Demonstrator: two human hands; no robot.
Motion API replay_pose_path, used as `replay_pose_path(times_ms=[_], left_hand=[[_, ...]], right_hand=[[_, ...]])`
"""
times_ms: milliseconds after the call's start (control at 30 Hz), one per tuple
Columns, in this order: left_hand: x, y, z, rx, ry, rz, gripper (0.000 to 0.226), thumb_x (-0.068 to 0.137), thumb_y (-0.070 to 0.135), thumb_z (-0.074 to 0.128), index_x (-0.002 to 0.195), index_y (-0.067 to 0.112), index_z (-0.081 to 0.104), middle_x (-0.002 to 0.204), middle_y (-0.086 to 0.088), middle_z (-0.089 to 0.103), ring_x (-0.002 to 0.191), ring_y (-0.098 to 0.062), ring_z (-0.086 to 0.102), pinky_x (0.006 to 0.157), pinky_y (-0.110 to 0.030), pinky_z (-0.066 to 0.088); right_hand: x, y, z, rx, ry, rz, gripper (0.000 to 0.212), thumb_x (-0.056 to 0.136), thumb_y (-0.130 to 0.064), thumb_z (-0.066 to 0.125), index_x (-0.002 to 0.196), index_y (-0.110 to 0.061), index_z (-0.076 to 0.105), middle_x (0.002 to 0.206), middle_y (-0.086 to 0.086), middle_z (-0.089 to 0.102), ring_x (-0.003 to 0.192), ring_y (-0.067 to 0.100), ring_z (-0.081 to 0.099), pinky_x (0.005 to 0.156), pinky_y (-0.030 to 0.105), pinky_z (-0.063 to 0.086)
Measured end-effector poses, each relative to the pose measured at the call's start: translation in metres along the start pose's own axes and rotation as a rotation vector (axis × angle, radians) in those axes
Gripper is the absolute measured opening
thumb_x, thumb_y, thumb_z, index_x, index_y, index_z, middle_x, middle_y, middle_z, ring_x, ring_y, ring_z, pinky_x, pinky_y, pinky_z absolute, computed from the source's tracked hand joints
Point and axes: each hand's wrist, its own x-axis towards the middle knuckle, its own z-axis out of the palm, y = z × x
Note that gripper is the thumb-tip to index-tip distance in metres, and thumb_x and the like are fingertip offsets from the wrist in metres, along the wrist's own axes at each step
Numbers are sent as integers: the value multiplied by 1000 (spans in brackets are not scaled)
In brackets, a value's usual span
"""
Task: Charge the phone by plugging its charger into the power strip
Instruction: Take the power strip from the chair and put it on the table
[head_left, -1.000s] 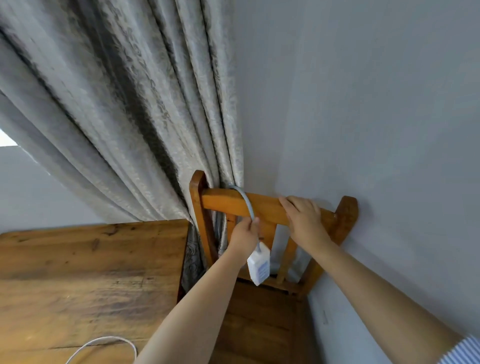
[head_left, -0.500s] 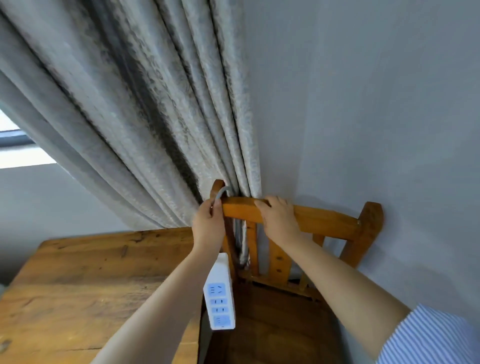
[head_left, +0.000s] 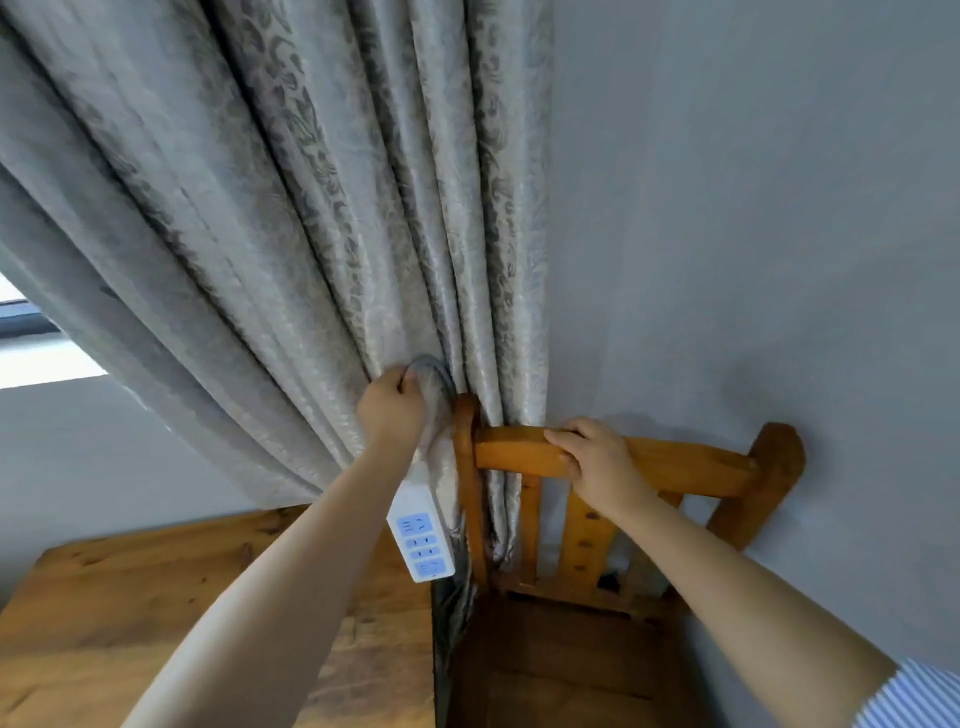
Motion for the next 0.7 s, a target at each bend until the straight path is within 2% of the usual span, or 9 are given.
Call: replay_pose_path(times_ms=[33, 100, 200, 267, 400, 467, 533, 633, 700], left_hand=[[-2, -7, -1, 19, -38, -7, 30, 95, 12, 41, 79, -4, 61, 51, -7, 42, 65, -28, 43, 48, -31, 31], [-8, -20, -4, 70, -117, -19, 33, 96, 13, 41, 67, 4, 54, 50, -3, 37, 59, -23, 39, 52, -29, 29], [-20, -33, -13, 108, -223, -28, 32, 96, 15, 41, 67, 6, 51, 48, -4, 35, 47, -17, 32, 48, -28, 25], [-28, -35, -20, 122, -258, -61, 35, 96, 14, 42, 62, 6, 46, 46, -3, 30, 44, -15, 27, 43, -26, 19], [-46, -33, -37, 195, -307, -93, 52, 96, 13, 41, 46, 14, 25, 45, -3, 24, 42, -15, 22, 44, -25, 14], [-55, -30, -44, 225, -315, -115, 49, 95, 14, 41, 48, 17, 27, 48, -3, 28, 44, -15, 25, 45, -26, 16], [-70, -27, -55, 259, -307, -141, 46, 95, 16, 42, 51, 22, 32, 52, -3, 35, 46, -14, 30, 44, -26, 21], [-95, -27, -76, 303, -308, -170, 41, 94, 18, 44, 53, 20, 42, 52, -1, 39, 45, -14, 35, 43, -25, 27], [-113, -33, -96, 306, -324, -168, 30, 93, 20, 46, 64, 14, 51, 51, 0, 37, 45, -14, 32, 43, -25, 27]], right_hand=[[0, -2, 0, -1, 16, 6, 32, 84, 4, 52, 114, -2, 59, 110, 25, 61, 103, 39, 55, 93, 48, 45], [0, -4, 0, -19, 39, 9, 30, 83, 4, 53, 112, -1, 60, 105, 26, 63, 98, 39, 57, 89, 47, 47], [-1, -10, 4, -62, 62, 39, 33, 84, 6, 50, 115, 0, 57, 105, 26, 62, 98, 39, 56, 89, 45, 45], [-4, -14, 6, -120, 46, 47, 39, 85, 8, 47, 122, -2, 51, 114, 25, 59, 105, 37, 53, 94, 41, 41], [-12, -25, 5, -281, -66, 52, 48, 89, 3, 39, 136, -4, 29, 137, 20, 42, 125, 30, 39, 107, 37, 28], [-16, -32, 1, -339, -158, 108, 55, 89, 2, 38, 140, -4, 16, 148, 20, 25, 136, 32, 23, 116, 40, 16], [-22, -42, -4, -359, -228, 139, 58, 89, 2, 36, 141, -4, 11, 152, 20, 15, 139, 33, 15, 119, 42, 11], [-32, -61, -4, -296, -261, 78, 51, 90, 1, 37, 138, -4, 23, 150, 19, 23, 137, 34, 23, 114, 43, 25], [-41, -83, 1, -152, -312, -5, 44, 94, -7, 35, 138, -9, 28, 149, 14, 28, 135, 31, 29, 111, 43, 32]])
